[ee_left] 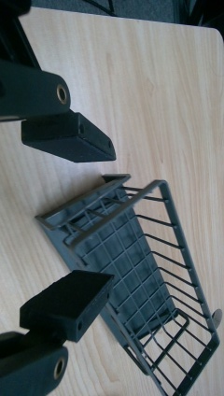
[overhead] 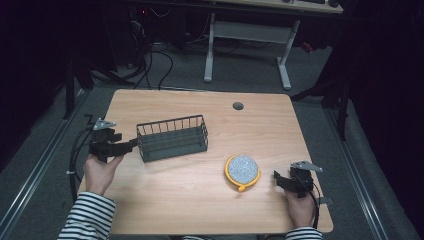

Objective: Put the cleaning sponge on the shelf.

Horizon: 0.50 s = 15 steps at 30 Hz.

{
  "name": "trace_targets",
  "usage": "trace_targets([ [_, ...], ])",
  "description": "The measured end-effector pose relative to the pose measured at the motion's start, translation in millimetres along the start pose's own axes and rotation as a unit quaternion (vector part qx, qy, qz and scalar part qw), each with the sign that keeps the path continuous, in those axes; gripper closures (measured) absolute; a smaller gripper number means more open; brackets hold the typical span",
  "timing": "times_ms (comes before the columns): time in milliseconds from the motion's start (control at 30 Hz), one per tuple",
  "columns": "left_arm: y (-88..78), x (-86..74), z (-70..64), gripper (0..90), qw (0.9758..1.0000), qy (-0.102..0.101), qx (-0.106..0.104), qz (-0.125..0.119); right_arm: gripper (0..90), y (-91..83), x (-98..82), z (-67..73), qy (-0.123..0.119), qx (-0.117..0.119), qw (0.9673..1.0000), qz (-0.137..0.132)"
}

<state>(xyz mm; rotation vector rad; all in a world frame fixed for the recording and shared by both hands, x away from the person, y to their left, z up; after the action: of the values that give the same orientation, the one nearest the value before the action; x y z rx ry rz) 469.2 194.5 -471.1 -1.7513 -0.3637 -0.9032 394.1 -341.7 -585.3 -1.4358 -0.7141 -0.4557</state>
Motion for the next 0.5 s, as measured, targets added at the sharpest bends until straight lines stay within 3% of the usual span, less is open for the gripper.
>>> trace_targets([
  [300, 26.4, 18.3, -3.6, 37.6, 0.9992, 0.018, 0.012, 0.034, 29.6, 0.0, 0.0, 0.0, 0.0, 0.001, 1.0, -0.001],
  [500, 45.2, 20.9, -1.4, 41.1, 0.9983, 0.013, 0.019, 0.053, 29.4, -0.1, -0.1, 0.2, 0.0, 0.001, 1.0, 0.0],
])
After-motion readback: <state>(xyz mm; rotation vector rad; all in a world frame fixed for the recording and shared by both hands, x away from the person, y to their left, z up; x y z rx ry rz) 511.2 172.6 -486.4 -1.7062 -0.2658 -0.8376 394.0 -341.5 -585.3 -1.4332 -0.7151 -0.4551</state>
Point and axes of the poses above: each handheld gripper's, and its own axes: y roughly forward along the jaws, x roughly out of its top, z roughly to its left, the point moved 8 cm from there along y, roughly forward along the jaws, and after that the axes turned 3 degrees about z, right-handed, at the moved point
